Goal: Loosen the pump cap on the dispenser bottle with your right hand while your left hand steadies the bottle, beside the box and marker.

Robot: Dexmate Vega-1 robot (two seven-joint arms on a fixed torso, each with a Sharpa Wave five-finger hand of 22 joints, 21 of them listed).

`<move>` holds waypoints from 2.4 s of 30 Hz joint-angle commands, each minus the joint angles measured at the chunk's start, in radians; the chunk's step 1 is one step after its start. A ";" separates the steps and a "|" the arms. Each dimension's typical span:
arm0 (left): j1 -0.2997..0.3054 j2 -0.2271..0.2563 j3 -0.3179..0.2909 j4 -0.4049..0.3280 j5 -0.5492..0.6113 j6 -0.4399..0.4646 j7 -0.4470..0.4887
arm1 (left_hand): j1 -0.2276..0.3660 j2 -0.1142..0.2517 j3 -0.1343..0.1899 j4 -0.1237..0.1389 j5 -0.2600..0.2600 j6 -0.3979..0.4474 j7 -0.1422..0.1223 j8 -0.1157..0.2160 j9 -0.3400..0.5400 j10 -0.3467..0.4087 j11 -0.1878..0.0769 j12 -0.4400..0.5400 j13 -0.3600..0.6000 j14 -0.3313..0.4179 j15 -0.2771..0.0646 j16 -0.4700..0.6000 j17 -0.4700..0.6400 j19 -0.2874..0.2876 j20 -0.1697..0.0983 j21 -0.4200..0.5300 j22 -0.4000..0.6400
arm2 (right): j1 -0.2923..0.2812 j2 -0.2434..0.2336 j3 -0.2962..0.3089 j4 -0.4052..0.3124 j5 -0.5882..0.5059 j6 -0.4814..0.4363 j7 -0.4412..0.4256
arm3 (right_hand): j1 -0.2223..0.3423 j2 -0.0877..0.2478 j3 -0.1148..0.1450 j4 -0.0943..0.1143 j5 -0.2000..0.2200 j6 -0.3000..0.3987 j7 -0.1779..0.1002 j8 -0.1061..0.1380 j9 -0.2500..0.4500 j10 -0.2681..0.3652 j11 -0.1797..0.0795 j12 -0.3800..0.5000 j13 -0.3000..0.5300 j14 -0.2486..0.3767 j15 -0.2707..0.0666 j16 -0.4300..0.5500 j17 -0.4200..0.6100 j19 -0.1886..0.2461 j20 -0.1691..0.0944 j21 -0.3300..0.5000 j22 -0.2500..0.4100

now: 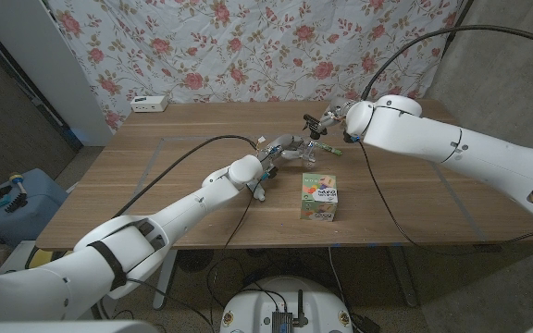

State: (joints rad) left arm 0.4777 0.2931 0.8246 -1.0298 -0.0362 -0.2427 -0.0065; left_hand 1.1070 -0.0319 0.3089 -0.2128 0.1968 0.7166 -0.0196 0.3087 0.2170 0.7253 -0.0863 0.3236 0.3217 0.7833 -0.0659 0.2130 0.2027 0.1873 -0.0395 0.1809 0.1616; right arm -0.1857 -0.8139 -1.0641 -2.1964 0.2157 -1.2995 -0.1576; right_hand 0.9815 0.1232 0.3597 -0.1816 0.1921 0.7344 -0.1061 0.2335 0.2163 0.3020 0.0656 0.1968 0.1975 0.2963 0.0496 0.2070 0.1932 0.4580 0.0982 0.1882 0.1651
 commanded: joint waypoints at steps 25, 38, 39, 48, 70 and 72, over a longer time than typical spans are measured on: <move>-0.024 -0.021 0.006 0.047 -0.004 -0.017 -0.008 | -0.078 0.134 0.070 0.060 0.004 0.065 -0.021 0.001 0.001 0.056 -0.050 0.005 0.206 0.019 -0.093 0.003 0.001 0.002 -0.072 0.002 0.003 | -0.157 0.011 0.152 0.037 -0.093 0.129 0.002 | 0.081 0.011 0.021 0.008 -0.008 0.142 -0.113 0.050 0.005 0.048 -0.085 0.014 0.005 0.036 -0.064 0.029 0.015 0.019 -0.038 0.008 0.005; -0.014 -0.017 0.005 0.033 -0.003 -0.016 -0.002 | -0.079 0.134 0.070 0.060 0.003 0.070 -0.019 0.002 0.001 0.058 -0.052 0.004 0.208 0.021 -0.093 0.002 -0.001 0.003 -0.071 0.002 0.003 | -0.186 0.007 0.179 0.020 -0.106 0.138 0.015 | 0.098 0.007 0.019 0.007 -0.010 0.152 -0.113 0.048 0.003 0.056 -0.100 0.013 0.005 0.042 -0.072 0.033 0.018 0.021 -0.045 0.008 0.005; -0.015 -0.018 0.005 0.034 -0.003 -0.018 -0.002 | -0.080 0.134 0.070 0.060 0.003 0.070 -0.020 0.002 0.001 0.058 -0.053 0.005 0.208 0.021 -0.094 0.003 0.000 0.003 -0.071 0.002 0.003 | -0.186 0.006 0.179 0.019 -0.107 0.137 0.017 | 0.102 0.006 0.018 0.007 -0.010 0.137 -0.113 0.040 0.002 0.054 -0.101 0.011 0.005 0.041 -0.072 0.034 0.019 0.021 -0.045 0.007 0.005; -0.017 -0.021 0.005 0.046 -0.003 -0.028 0.000 | -0.079 0.133 0.070 0.059 0.003 0.073 -0.022 0.002 0.001 0.060 -0.050 0.005 0.208 0.020 -0.095 0.002 -0.001 0.003 -0.071 0.002 0.003 | -0.176 0.007 0.171 0.020 -0.115 0.136 0.036 | 0.112 0.002 0.015 0.009 -0.012 0.084 -0.114 0.011 -0.003 0.039 -0.103 0.004 0.005 0.034 -0.073 0.034 0.021 0.017 -0.045 0.006 0.005; -0.020 -0.016 0.000 0.048 0.000 -0.036 0.006 | -0.079 0.133 0.070 0.058 0.003 0.072 -0.021 0.000 0.001 0.058 -0.050 0.003 0.210 0.018 -0.093 0.000 -0.002 0.003 -0.070 0.002 0.003 | -0.131 -0.025 0.152 -0.019 -0.117 0.099 0.090 | 0.093 -0.021 -0.022 0.030 -0.018 -0.095 -0.111 -0.058 -0.011 0.016 -0.089 0.000 0.006 0.000 -0.048 0.026 0.024 -0.010 -0.018 0.001 0.005; -0.020 -0.016 0.000 0.047 0.000 -0.035 0.004 | -0.079 0.133 0.071 0.058 0.003 0.072 -0.022 0.000 0.001 0.059 -0.051 0.003 0.210 0.018 -0.092 0.000 -0.003 0.003 -0.070 0.002 0.003 | -0.109 -0.049 0.130 -0.028 -0.124 0.110 0.118 | 0.086 -0.026 -0.029 0.032 -0.018 -0.111 -0.111 -0.060 -0.011 0.014 -0.089 0.000 0.007 -0.004 -0.045 0.023 0.023 -0.015 -0.011 -0.001 0.005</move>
State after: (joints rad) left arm 0.4590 0.2753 0.8261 -0.9820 -0.0376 -0.2761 -0.0024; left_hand 1.1070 -0.0319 0.3134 -0.2173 0.1938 0.7166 -0.0196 0.3056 0.2157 0.7261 -0.0876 0.3216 0.3217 0.7847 -0.0645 0.2051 0.1979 0.1873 -0.0395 0.1809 0.1616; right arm -0.3432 -0.8132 -0.8966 -2.1907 0.0983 -1.1859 -0.0968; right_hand 1.0793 0.0957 0.3383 -0.1506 0.1771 0.6406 -0.2160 0.1774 0.2043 0.3212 -0.0248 0.1996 0.2026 0.2976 0.0017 0.2344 0.2153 0.4433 0.0772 0.1916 0.1651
